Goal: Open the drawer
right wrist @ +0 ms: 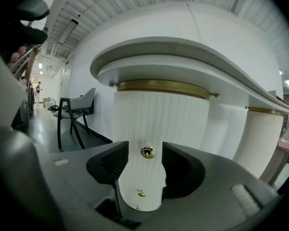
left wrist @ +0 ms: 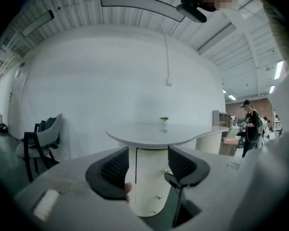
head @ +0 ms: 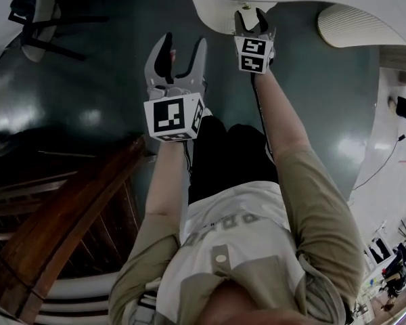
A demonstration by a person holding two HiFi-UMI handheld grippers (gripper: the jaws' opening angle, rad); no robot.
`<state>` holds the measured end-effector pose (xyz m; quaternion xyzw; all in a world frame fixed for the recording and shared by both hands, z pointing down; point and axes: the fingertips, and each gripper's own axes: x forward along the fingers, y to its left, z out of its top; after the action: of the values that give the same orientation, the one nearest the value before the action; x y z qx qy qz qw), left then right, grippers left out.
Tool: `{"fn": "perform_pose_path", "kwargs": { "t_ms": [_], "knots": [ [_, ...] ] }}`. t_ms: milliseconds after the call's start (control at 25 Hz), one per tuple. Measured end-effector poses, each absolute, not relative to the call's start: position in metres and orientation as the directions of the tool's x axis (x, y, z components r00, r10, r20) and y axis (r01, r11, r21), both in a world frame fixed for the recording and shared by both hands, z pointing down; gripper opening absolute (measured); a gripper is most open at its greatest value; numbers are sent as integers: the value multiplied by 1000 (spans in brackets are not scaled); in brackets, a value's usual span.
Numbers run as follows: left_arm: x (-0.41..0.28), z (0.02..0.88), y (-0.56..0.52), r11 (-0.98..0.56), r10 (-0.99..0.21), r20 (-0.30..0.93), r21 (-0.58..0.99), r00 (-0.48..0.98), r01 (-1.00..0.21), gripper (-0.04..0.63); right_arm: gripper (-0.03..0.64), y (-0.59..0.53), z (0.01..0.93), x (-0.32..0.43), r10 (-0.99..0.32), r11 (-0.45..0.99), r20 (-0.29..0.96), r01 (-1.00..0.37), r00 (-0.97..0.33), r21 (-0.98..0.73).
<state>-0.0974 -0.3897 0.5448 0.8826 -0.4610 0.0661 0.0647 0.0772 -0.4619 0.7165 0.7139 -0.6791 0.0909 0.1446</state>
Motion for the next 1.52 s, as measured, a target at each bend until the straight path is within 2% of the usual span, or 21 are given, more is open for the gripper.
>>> {"fn": "perform_pose_path", "kwargs": {
  "t_ms": [280,440,600,680,1520],
  "knots": [
    [-95,571,-396,-569,-795,211,66,569,-820,268,206,-476,733,80,-939,-47,336,-995,74,87],
    [-94,579,-398,-571,-790,224,74,571,-818,268,150,-481,735,80,-944,-54,320,-996,75,75],
    [-94,583,-397,-567,-791,232,72,567,-821,268,140,-483,737,82,-945,-67,318,-996,83,61],
    [-95,584,-396,-564,-792,235,73,564,-823,268,112,-483,737,84,-944,-77,317,-995,92,57],
    [-93,572,-362,-532,-797,266,115,542,-839,268,107,-445,744,77,-927,-39,374,-999,43,18]
  ]
}}
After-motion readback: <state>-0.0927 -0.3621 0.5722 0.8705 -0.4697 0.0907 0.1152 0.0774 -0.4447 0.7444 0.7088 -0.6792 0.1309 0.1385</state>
